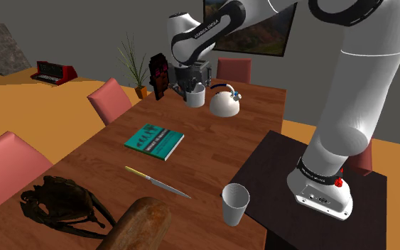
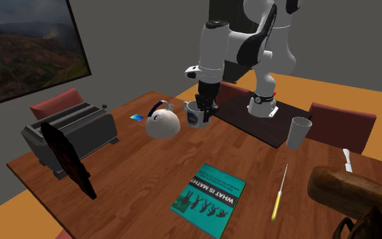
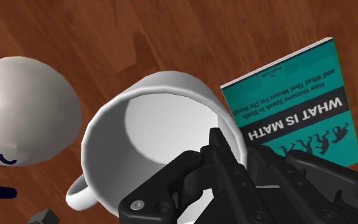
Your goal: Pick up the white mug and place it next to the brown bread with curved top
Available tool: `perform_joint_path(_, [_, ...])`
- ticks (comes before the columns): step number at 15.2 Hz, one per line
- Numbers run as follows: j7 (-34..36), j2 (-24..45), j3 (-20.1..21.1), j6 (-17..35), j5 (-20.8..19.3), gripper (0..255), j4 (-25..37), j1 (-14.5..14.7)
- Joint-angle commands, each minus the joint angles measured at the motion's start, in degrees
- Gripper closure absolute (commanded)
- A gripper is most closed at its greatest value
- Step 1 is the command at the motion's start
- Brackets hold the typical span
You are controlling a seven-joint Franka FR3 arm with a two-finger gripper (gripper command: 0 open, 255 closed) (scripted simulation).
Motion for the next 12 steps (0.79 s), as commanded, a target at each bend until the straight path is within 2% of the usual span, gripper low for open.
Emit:
perform_joint_path(1, [2.4,-2.1,0.9,0.6,-0.1,255,-2.8,1.3])
perform_joint_path(12, [15.4,-13.0,7.6,2.3,1.0,255,-16.1,8.1])
